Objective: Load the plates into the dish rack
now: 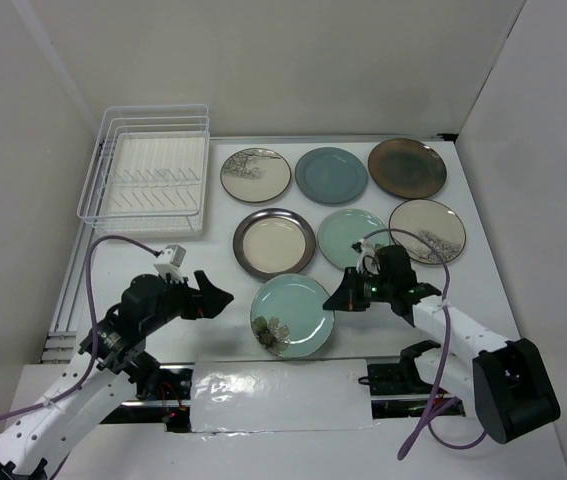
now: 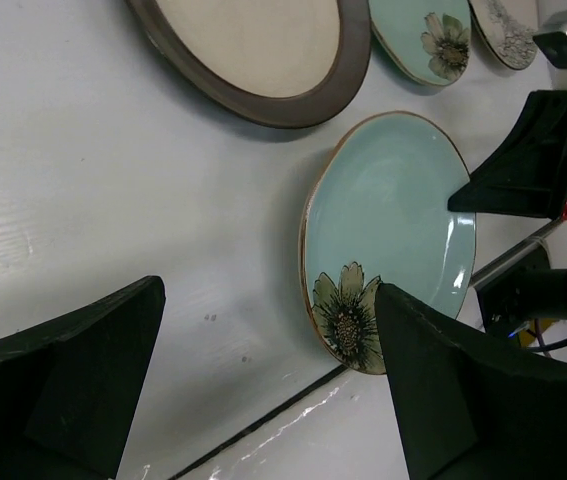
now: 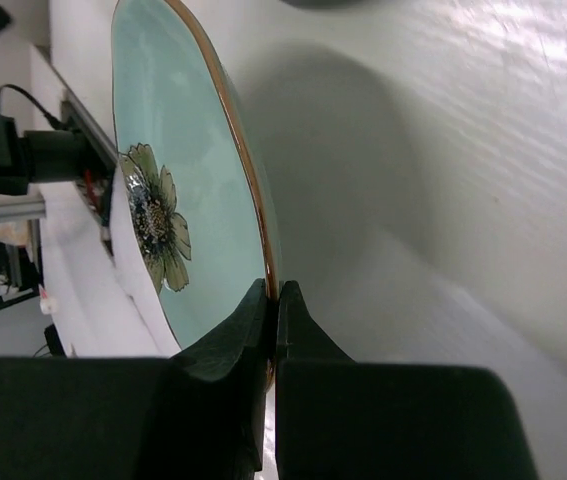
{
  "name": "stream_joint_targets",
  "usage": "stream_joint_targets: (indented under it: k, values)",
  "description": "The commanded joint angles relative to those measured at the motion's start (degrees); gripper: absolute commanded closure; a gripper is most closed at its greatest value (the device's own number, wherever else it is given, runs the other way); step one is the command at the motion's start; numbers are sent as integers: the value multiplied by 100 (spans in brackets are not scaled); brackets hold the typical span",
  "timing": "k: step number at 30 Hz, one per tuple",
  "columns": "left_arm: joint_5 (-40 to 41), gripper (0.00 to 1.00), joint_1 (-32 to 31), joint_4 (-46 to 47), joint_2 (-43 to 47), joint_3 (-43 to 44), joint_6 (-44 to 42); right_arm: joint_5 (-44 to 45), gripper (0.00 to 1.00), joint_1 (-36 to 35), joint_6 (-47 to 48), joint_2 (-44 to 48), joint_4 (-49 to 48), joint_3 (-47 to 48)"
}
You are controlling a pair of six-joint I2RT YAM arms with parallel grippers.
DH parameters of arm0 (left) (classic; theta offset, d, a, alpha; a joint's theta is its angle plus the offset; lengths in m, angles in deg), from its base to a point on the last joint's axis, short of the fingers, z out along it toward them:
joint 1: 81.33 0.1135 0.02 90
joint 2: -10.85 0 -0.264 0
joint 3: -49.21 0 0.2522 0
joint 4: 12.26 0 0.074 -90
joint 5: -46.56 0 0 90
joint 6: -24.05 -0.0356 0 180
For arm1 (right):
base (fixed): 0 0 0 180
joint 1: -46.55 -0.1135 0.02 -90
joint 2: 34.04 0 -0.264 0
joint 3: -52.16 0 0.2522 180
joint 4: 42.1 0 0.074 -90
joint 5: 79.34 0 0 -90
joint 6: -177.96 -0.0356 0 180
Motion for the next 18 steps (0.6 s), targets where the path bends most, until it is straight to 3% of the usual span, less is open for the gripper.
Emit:
stream_joint_targets:
  k: [1,12,18]
  values:
    - [-396,2,17,945,-39,-162,-38,-908,100,77,-175,118,-225,614]
    - [-1239,9,17,2782,-540,-830,-38,-1207,100,130,-227,-252,-278,1370]
    - [-1635,24,17,3651,-971,-945,147,-1207,100,130,-228,-357,-339,1546]
